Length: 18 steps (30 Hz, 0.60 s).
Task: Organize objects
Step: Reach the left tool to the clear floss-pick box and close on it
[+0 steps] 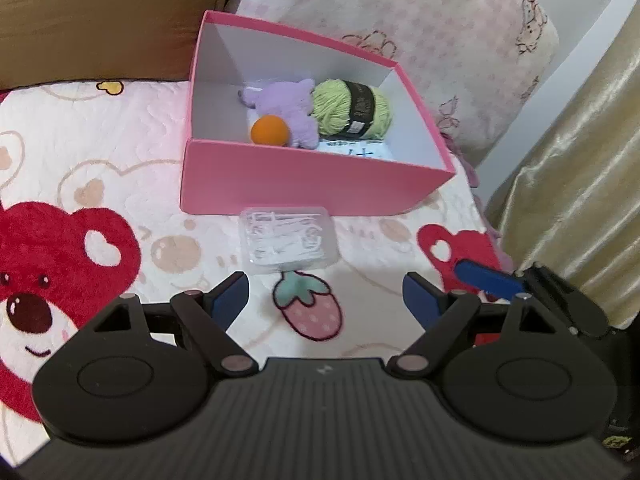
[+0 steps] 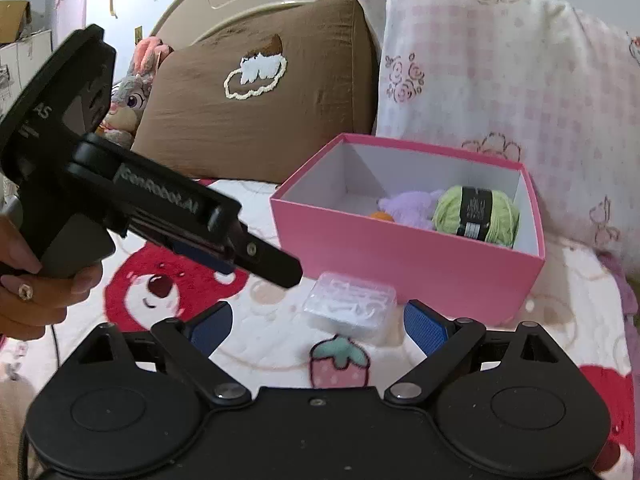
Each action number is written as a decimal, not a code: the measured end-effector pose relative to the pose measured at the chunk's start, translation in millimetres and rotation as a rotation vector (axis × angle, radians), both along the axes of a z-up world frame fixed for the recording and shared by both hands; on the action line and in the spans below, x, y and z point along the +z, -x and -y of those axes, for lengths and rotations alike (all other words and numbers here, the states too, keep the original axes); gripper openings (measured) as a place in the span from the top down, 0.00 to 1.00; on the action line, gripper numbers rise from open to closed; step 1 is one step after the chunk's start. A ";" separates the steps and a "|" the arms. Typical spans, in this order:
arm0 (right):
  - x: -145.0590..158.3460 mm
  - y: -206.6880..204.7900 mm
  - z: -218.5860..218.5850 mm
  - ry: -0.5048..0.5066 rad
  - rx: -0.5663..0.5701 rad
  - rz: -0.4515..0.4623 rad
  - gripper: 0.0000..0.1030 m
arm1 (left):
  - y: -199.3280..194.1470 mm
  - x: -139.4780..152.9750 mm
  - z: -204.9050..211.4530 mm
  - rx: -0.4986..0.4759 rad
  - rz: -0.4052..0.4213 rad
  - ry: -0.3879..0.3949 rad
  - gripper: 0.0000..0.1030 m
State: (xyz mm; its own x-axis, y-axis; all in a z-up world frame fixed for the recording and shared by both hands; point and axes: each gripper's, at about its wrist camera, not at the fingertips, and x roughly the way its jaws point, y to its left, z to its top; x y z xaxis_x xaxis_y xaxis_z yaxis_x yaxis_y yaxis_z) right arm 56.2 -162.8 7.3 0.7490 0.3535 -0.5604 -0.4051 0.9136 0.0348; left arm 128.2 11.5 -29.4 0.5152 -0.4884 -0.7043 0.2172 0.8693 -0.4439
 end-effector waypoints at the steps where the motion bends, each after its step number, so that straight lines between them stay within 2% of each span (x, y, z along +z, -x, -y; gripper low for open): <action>1: -3.9 -1.7 -1.4 0.010 0.006 0.017 0.08 | -1.7 -5.4 -1.2 0.003 0.002 0.007 0.19; 4: -14.8 -7.9 -5.3 0.037 0.018 0.054 0.08 | -6.2 -20.3 -5.8 0.015 0.008 0.024 0.19; 11: -48.9 -33.5 -17.2 0.105 0.024 0.074 0.08 | -15.7 -52.0 -8.2 0.032 0.080 -0.014 0.19; 15: -70.4 -50.6 -21.8 0.133 0.005 0.067 0.08 | -21.5 -69.3 -10.2 0.035 0.103 -0.015 0.19; 18: -85.2 -63.4 -24.9 0.148 0.006 0.027 0.08 | -27.3 -79.0 -10.2 0.033 0.109 -0.019 0.19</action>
